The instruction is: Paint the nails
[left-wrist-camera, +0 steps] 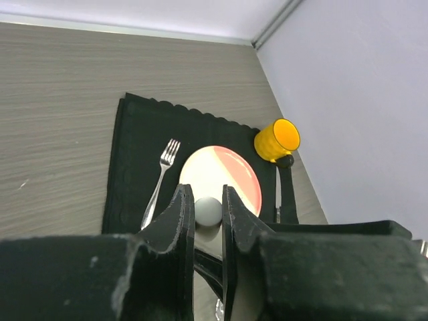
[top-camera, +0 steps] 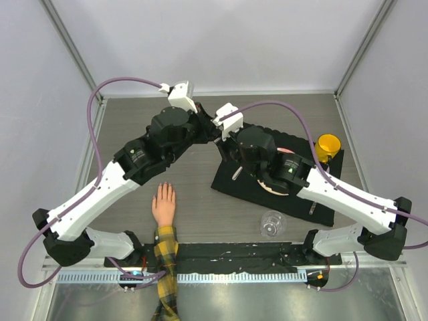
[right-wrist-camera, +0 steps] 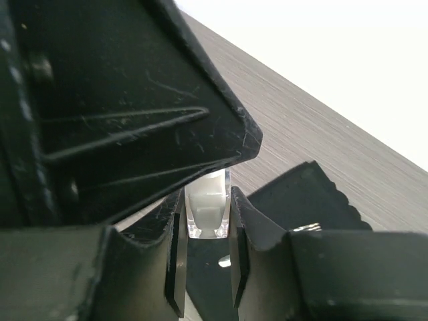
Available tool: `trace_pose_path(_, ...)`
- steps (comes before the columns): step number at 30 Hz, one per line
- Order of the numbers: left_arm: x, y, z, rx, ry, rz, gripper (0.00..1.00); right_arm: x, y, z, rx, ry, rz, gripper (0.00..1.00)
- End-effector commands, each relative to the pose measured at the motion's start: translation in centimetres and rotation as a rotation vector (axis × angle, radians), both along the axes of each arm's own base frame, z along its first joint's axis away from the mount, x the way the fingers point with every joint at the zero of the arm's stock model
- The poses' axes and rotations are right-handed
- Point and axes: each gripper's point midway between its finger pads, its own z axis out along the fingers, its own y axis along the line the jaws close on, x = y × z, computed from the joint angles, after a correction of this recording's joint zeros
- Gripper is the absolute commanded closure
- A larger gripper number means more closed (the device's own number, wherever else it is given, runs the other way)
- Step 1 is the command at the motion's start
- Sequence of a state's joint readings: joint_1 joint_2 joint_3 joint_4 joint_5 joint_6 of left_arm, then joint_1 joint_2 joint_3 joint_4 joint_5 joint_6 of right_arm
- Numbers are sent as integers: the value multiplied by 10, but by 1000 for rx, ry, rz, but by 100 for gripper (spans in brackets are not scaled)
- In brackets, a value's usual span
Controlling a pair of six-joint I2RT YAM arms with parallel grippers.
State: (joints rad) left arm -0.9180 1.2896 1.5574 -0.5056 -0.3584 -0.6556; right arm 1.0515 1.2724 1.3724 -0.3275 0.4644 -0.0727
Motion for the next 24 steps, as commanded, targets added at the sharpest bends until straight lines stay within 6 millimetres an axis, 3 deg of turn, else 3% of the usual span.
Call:
trace_pose_path(1,3,10,-4,-19,-16,82,100,6,-5,35,50,-109,-19,100)
trace_pose_path(3,-1,1,-2,-55,-25,25,100,-7,3,44,85,-122,80,100)
trace_pose_path(5,-8,-5,-2,-99,-26,-70,76,-16,15,42,111,-95,199,100)
trace_pose_path(6,-9,-7,8,-146,-53,-107,61,-17,16,37,121,-53,223,100)
trace_pose_path(7,-6,-2,13,-169,-66,-118,38,-11,10,34,130,-30,226,100)
trace_pose_path(9,-20,-5,24,-230,-85,-253,29,-26,18,27,186,63,382,100)
trace_pose_path(10,-13,6,27,-247,-88,-248,18,-28,16,29,217,93,414,100)
trace_pose_path(11,-15,8,28,-261,-87,-279,13,-28,13,28,238,125,470,100)
trace_pose_path(12,-27,7,37,-292,-104,-363,10,-32,13,30,267,158,507,100)
trace_pose_path(13,-22,16,39,-299,-114,-373,7,-33,11,32,281,173,529,100)
trace_pose_path(14,-24,19,40,-303,-118,-397,7,-30,7,31,290,192,538,100)
trace_pose_path(18,-41,22,51,-330,-177,-550,7,-51,7,40,346,270,701,100)
trace_pose_path(24,-67,20,74,-453,-241,-837,20,-68,5,65,485,373,893,100)
